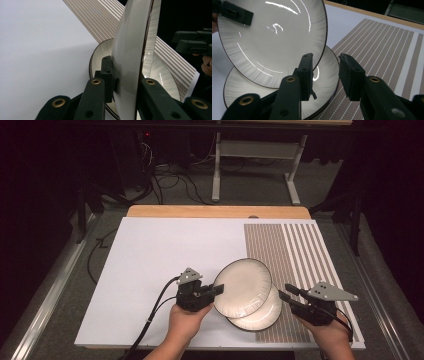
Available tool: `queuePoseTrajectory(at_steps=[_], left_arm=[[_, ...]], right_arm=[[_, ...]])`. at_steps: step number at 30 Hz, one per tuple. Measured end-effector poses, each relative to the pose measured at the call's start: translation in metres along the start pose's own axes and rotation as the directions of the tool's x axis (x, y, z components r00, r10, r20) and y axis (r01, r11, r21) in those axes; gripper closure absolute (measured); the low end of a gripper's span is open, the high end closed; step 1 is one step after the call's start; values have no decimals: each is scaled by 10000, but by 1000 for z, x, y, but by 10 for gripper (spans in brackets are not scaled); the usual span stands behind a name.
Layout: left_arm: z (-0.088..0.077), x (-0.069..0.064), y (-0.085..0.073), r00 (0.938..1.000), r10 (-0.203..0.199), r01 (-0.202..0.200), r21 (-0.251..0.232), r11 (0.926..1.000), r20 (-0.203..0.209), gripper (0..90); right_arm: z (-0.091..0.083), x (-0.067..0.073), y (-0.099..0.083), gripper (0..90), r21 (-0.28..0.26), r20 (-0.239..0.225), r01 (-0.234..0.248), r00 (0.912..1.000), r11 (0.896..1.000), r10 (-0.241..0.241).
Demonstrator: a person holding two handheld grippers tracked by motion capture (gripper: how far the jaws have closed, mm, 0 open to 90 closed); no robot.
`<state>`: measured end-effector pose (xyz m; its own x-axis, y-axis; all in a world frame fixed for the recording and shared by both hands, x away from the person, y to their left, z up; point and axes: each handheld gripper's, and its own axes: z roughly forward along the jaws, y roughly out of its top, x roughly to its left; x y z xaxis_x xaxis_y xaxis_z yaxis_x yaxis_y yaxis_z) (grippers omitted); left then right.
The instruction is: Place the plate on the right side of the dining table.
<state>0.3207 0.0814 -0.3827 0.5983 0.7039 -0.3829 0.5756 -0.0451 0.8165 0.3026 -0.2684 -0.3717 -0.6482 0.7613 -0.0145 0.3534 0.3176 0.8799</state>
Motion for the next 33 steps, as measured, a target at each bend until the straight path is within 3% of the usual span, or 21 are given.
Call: queuePoseTrajectory(at_steps=[5,8,10,11,12,13,15,20,26,33], left_arm=[[-4,3,3,9994,323,-326,-243,9992,-133,801],[-14,6,4,9971,711,-724,-553,9958,-255,801],[-18,8,5,9962,822,-840,-701,9940,-274,801],[-18,8,5,9962,822,-840,-701,9940,-274,801],[-22,11,5,9957,887,-905,-812,9926,-257,801],[-22,11,5,9957,887,-905,-812,9926,-257,801],[-27,15,4,9954,951,-960,-915,9912,-145,801],[-36,26,3,9901,1396,-1373,-1098,9844,133,798],[-39,30,-2,9824,1841,-1785,-1309,9752,319,797],[-41,36,-6,9825,1823,-1756,-1361,9750,387,791]], right_arm=[[-2,0,1,508,-320,74,-92,9999,9994,94],[-6,-2,1,364,-593,317,-74,9995,9982,93],[-8,-4,1,268,-763,417,-126,9990,9970,159],[-8,-4,1,268,-763,417,-126,9990,9970,159],[-9,-5,0,165,-877,634,-174,9977,9960,230],[-9,-5,0,165,-877,634,-174,9977,9960,230],[-11,-8,-1,37,-1115,815,-167,9963,9936,259],[-14,-11,-2,4,-1365,734,-453,9957,9896,557],[-11,-8,-2,4,-1367,694,-280,9969,9902,378],[-5,1,2,5,-1452,442,-316,9983,9889,384]])
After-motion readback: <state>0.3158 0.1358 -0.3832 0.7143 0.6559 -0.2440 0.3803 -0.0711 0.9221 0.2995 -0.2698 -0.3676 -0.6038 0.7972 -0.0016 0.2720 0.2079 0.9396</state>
